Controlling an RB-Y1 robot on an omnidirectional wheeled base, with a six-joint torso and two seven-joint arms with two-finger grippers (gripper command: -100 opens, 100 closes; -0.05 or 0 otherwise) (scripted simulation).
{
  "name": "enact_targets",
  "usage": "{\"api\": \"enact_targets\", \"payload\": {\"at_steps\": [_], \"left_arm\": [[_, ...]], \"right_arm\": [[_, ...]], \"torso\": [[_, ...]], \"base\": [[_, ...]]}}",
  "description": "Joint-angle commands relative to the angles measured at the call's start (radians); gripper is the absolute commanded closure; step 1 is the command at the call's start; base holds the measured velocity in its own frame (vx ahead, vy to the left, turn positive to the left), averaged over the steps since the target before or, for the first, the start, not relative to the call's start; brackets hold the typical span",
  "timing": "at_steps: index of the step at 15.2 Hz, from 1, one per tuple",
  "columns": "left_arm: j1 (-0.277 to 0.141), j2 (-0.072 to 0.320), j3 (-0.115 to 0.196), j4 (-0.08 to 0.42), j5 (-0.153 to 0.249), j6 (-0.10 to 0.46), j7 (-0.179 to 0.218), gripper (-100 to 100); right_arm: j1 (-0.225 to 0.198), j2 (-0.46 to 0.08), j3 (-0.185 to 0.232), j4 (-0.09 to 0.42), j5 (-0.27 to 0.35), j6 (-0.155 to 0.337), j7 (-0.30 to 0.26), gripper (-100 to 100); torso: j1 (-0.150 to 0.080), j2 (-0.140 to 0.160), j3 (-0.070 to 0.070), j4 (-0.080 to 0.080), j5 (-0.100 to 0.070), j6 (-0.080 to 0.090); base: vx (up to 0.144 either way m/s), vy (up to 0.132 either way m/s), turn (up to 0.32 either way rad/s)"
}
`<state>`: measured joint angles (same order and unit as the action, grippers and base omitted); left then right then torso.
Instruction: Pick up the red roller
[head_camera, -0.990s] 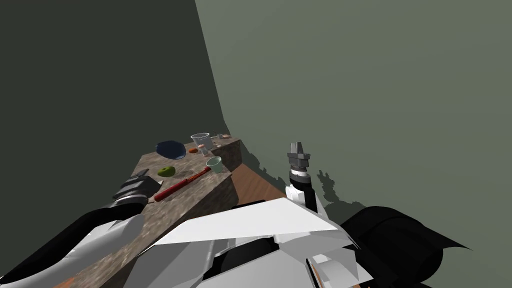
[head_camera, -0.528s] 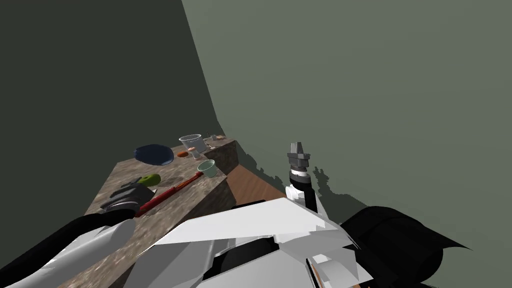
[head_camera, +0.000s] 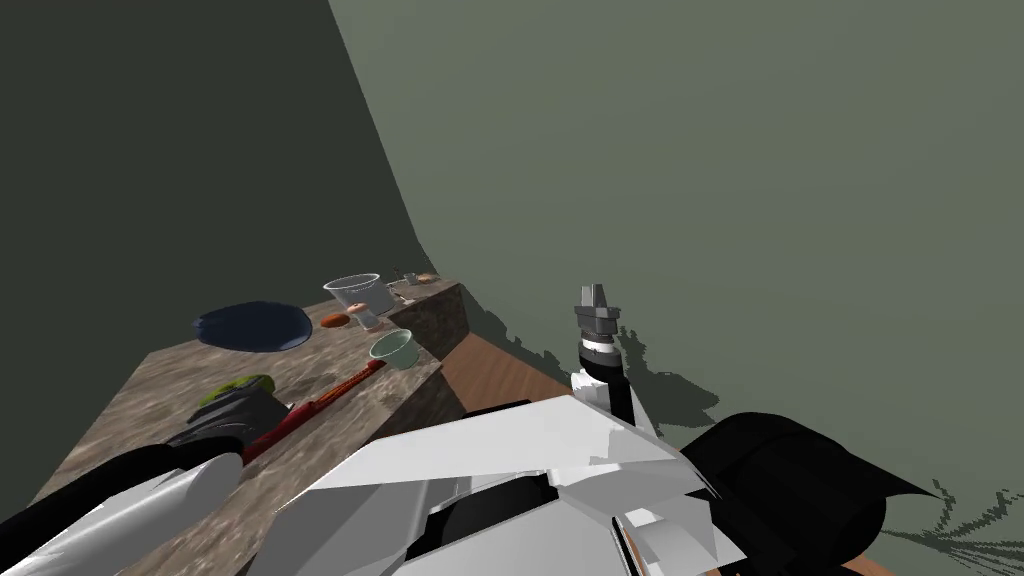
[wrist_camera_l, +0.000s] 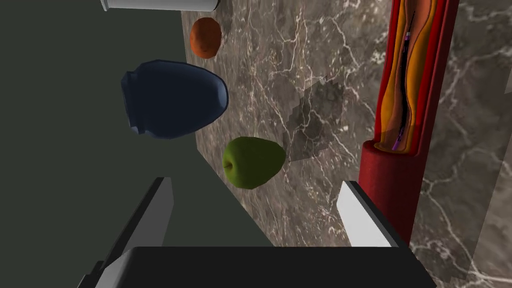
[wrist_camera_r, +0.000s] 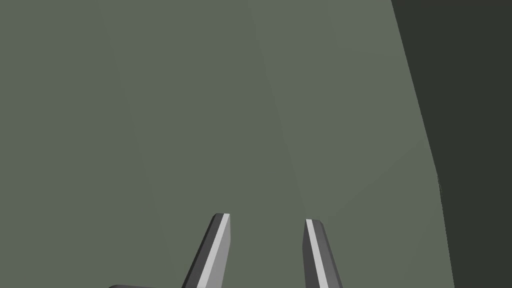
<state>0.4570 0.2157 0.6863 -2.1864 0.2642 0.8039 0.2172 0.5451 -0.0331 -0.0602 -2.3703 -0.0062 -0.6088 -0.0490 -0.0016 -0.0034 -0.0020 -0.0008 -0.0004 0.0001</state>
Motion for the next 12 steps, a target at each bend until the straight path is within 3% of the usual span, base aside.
{"api": "enact_targets", "payload": {"at_steps": [1,4,12], "left_arm": [[0.008,0.001,0.008,-0.001,0.005,0.03,0.004,-100],[0.022,0.014,0.042,0.016,0.012,0.109,0.022,-100],[0.053,0.041,0.091,0.053,0.023,0.268,0.056,-100]], "right_arm": [[0.0,0.0,0.0,0.0,0.0,0.0,0.0,0],[0.0,0.0,0.0,0.0,0.0,0.0,0.0,0],[0.0,0.0,0.0,0.0,0.0,0.0,0.0,0]], "torso": [[0.0,0.0,0.0,0.0,0.0,0.0],[0.0,0.001,0.001,0.0,0.0,0.0],[0.0,0.0,0.0,0.0,0.0,0.0]], "base": [[0.038,-0.007,-0.042],[0.042,-0.016,-0.159],[0.058,-0.014,-0.151]]}}
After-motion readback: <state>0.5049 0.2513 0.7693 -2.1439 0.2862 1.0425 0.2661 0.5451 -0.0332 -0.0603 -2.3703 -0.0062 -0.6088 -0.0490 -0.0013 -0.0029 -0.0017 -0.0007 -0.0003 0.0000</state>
